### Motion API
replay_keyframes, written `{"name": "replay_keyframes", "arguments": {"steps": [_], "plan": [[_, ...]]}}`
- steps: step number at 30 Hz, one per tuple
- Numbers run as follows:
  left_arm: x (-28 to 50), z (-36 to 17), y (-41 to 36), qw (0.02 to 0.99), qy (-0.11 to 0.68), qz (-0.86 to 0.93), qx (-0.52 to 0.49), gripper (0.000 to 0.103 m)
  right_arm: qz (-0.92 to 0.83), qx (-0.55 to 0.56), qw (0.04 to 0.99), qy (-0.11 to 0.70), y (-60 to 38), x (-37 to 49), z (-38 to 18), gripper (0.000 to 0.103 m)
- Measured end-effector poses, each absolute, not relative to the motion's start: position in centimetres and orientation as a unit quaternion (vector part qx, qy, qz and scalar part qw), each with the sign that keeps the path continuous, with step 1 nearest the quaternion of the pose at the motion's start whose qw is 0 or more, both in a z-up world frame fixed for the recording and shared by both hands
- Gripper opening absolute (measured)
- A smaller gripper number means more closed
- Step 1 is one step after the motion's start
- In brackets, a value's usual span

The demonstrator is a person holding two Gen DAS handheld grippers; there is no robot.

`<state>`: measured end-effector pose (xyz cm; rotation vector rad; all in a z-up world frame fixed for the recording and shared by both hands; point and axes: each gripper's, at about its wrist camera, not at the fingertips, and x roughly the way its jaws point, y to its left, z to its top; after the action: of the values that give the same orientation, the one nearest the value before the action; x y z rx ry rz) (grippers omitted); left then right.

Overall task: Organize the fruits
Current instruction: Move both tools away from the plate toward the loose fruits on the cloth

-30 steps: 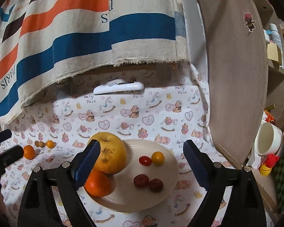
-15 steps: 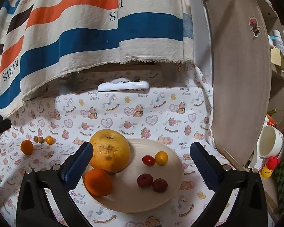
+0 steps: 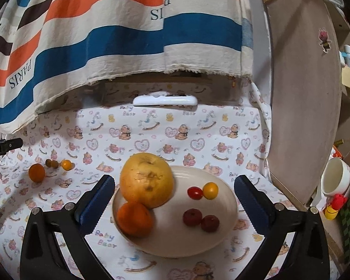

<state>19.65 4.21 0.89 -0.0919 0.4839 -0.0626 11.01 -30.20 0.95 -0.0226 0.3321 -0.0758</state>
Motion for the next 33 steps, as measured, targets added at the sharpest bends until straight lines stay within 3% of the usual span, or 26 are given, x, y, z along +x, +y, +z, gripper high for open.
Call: {"name": "replay_keyframes", "arguments": {"steps": [18,27,33], "plan": [[21.3,0.1,9.3,0.967,0.232,0.005,-0.107,0.102,0.008,-0.043,0.979,0.200,-17.4,17.1,3.1,0.103],[22.5,-1.3,10.0,0.961,0.257,0.017,-0.098,0.102,0.012,-0.008,0.954,0.299,-12.1,25.2,1.2,0.102],[23.2,-2.0,10.9,0.954,0.273,0.013,-0.124,0.102,0.030,-0.023,0.942,0.334,-9.3,28.6,-0.3,0.083]]}}
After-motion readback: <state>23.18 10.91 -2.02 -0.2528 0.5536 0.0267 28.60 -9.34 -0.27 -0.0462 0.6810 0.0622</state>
